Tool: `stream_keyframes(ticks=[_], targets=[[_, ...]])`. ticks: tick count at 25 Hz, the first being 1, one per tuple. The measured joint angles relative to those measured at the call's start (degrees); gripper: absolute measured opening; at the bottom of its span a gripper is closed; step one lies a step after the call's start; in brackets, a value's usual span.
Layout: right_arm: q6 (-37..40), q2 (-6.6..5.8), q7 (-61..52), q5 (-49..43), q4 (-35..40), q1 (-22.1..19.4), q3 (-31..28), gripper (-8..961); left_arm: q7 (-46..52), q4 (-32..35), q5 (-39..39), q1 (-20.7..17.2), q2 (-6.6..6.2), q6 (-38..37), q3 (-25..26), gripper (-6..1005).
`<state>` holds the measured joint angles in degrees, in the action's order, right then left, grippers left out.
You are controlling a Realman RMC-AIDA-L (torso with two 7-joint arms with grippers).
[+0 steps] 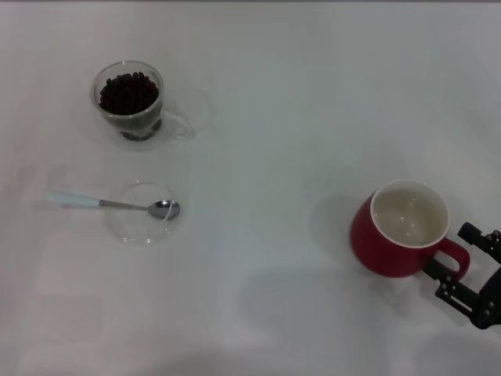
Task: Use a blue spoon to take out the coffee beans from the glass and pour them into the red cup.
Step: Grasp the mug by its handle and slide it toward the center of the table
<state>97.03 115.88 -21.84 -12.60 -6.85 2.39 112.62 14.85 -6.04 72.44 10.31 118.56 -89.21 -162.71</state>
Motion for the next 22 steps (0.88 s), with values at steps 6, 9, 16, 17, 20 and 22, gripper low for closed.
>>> stream_keyframes(ticks=[6, 9, 16, 17, 20, 22], targets=[[-2.4, -0.37, 0.0, 0.3, 0.3, 1.4, -0.2, 723, 0.0, -0.2, 0.2, 0.1, 0.04, 0.2, 0.3, 470], [-2.6, -0.52, 0.0, 0.0, 0.3, 2.1, 0.1, 717, 0.0, -0.5, 0.4, 0.1, 0.0, 0.3, 0.4, 470], [-2.2, -0.57, 0.3, -0.9, 0.4, 3.3, 1.3, 497, 0.0, -1.0, 0.5, 0.6, 0.06, 0.6, 0.4, 471], [-2.2, -0.57, 0.3, -0.9, 0.5, 3.4, 1.5, 453, 0.0, -1.0, 0.5, 0.7, 0.07, 0.7, 0.4, 471], [-2.1, -0.57, 0.1, -0.9, 1.0, 3.6, 2.3, 425, 0.0, -1.0, 0.5, 0.9, 0.09, 1.0, 0.4, 471], [-2.1, -0.57, 0.0, -0.9, 1.3, 3.7, 3.0, 406, 0.0, -1.0, 0.5, 0.9, 0.09, 1.1, 0.4, 471]])
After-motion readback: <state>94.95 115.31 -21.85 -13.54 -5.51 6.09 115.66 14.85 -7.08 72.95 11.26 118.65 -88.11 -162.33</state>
